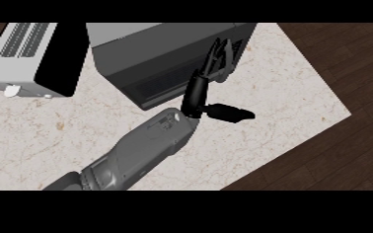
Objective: Pick up the milk, place it into the microwave and close the microwave
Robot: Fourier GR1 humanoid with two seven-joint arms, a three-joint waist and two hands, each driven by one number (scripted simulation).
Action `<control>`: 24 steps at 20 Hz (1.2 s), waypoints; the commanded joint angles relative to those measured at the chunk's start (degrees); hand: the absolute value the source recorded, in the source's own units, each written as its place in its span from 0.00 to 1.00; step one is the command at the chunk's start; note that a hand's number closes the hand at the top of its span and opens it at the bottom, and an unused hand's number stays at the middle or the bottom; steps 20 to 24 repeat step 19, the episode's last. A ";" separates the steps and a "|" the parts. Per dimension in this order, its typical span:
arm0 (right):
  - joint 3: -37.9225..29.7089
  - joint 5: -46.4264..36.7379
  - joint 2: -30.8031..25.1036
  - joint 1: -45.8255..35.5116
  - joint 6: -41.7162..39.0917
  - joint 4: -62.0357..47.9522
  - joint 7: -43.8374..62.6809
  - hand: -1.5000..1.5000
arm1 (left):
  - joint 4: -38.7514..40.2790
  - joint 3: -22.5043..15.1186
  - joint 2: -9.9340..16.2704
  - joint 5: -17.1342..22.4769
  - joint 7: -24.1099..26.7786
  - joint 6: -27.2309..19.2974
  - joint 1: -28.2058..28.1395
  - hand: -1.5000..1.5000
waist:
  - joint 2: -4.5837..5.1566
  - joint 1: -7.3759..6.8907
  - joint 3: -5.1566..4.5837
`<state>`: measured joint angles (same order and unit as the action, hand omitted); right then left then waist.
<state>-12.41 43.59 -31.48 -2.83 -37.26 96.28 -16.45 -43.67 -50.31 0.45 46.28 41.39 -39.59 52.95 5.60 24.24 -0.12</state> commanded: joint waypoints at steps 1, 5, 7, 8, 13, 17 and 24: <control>0.08 0.94 -0.56 -0.77 -0.22 0.15 0.58 0.00 | 2.87 1.39 -0.43 1.84 -1.52 0.22 3.70 0.00 | 0.31 0.17 0.00; 0.47 1.62 -0.72 -0.42 -0.25 0.34 1.28 0.00 | 4.26 0.47 -0.41 3.85 -4.62 2.79 2.81 1.00 | 0.77 0.74 0.20; 0.10 2.16 -1.22 -0.87 -0.11 0.52 1.54 0.00 | 7.03 -0.34 -0.36 2.34 -5.33 1.67 4.13 1.00 | 0.41 0.01 0.45; -0.29 2.24 -1.38 -1.18 0.08 0.38 1.45 0.00 | 8.66 -1.20 0.35 1.05 -5.03 -0.08 4.06 0.00 | 0.35 -0.42 0.64; -0.66 2.68 -2.15 -0.43 -0.03 0.29 2.11 0.00 | 13.10 -2.45 4.37 -1.34 -6.70 -5.01 4.79 0.00 | -0.36 -2.55 0.96; -1.40 3.16 -2.59 -0.03 0.44 0.69 2.36 0.00 | 14.36 -3.06 3.78 -1.61 -9.15 -5.78 6.90 0.00 | -0.79 -2.88 0.88; -1.41 3.38 -2.44 -0.03 0.84 1.07 2.46 0.00 | 15.25 -3.86 3.83 -2.10 -10.14 -5.77 7.73 0.00 | -0.87 -3.71 0.80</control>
